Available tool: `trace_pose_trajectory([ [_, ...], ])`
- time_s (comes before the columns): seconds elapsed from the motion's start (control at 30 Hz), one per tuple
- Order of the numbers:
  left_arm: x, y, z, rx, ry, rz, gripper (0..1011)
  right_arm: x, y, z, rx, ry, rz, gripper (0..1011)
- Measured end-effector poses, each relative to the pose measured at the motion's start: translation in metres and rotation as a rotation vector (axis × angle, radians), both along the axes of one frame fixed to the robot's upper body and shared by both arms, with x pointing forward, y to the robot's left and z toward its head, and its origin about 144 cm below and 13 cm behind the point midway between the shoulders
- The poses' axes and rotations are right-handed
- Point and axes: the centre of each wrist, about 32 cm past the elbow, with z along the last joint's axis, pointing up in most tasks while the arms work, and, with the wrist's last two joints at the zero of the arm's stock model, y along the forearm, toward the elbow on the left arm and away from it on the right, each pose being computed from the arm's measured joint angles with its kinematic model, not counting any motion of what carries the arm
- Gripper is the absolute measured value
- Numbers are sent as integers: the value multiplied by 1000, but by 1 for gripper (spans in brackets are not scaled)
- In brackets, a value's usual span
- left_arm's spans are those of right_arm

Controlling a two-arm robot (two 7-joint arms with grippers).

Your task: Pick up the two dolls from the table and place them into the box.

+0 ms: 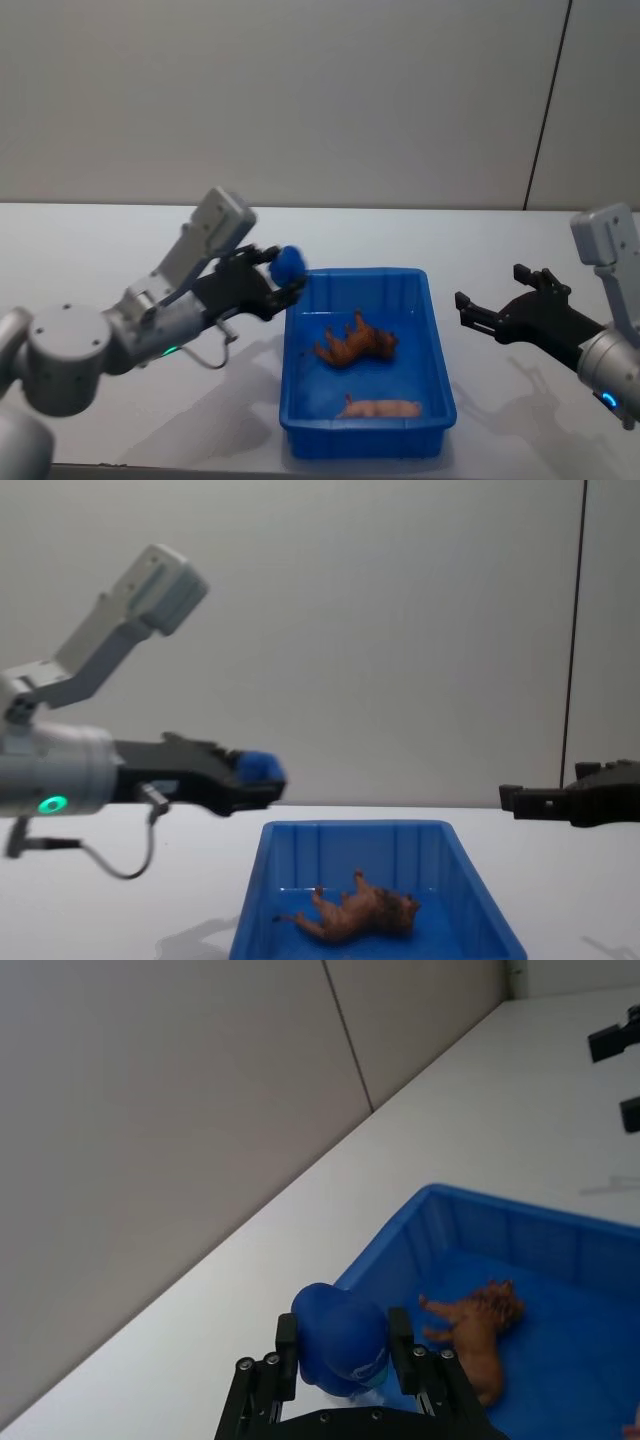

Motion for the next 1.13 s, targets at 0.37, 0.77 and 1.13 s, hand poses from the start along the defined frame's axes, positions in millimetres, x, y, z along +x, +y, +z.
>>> trace_pose_trajectory([
  [0.37, 28, -31, 1, -45, -34, -109, 846, 0, 0, 0, 0, 0, 0, 1001],
  [0.77, 28, -45, 3, -65, -51, -132, 1001, 0, 0, 0, 0, 0, 0, 1000],
  [1.13, 25, -50, 4, -74, -62, -132, 1001, 0, 0, 0, 0, 0, 0, 1001],
])
